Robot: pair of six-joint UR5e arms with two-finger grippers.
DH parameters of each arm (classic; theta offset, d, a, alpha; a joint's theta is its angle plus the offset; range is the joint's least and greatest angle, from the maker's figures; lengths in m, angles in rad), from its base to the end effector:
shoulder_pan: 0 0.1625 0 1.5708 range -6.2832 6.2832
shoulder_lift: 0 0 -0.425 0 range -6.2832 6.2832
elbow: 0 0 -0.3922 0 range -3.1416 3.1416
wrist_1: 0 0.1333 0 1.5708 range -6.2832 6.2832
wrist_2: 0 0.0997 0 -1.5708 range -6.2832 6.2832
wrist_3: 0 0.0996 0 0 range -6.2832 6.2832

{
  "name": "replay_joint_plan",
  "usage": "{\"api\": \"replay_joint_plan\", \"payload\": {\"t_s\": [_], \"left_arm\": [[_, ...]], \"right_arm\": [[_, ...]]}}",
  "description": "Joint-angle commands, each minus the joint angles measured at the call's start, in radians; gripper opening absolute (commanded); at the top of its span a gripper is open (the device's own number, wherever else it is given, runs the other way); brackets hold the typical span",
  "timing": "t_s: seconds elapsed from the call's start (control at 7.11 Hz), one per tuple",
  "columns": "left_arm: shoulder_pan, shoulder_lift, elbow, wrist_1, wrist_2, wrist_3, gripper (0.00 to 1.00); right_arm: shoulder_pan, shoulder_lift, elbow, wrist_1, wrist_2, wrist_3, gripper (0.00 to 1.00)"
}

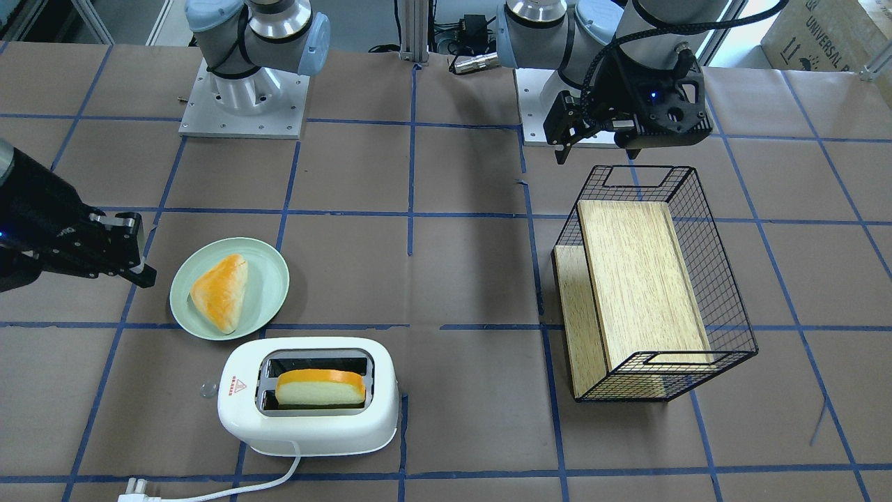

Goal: Press toaster with right arm
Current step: 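Move the right gripper farther from the robot toward the toaster's side lever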

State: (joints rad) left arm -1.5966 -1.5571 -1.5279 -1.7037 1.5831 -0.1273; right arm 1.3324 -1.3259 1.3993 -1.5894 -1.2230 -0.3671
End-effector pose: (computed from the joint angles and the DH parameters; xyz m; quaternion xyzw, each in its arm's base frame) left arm -0.1444 -0.4740 0.5027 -0.0505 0.9980 0.0376 0.0090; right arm 0.0235 -0.6115 0.4471 -0.0586 0.9828 -0.0258 0.1731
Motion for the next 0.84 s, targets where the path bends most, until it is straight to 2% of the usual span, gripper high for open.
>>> {"api": "replay_joint_plan", "payload": {"t_s": [0.0,0.7], "left_arm": [[0.000,0.000,0.000,-0.001,0.000,0.000,1.00],[0.000,0.000,0.000,-0.001,0.000,0.000,1.00]], "right_arm": [[-0.002,0.091,-0.006,-0.043,0.080,-0.010,0.05],[-0.005,0.209,-0.013,-0.118,0.152,-0.013,0.05]]}}
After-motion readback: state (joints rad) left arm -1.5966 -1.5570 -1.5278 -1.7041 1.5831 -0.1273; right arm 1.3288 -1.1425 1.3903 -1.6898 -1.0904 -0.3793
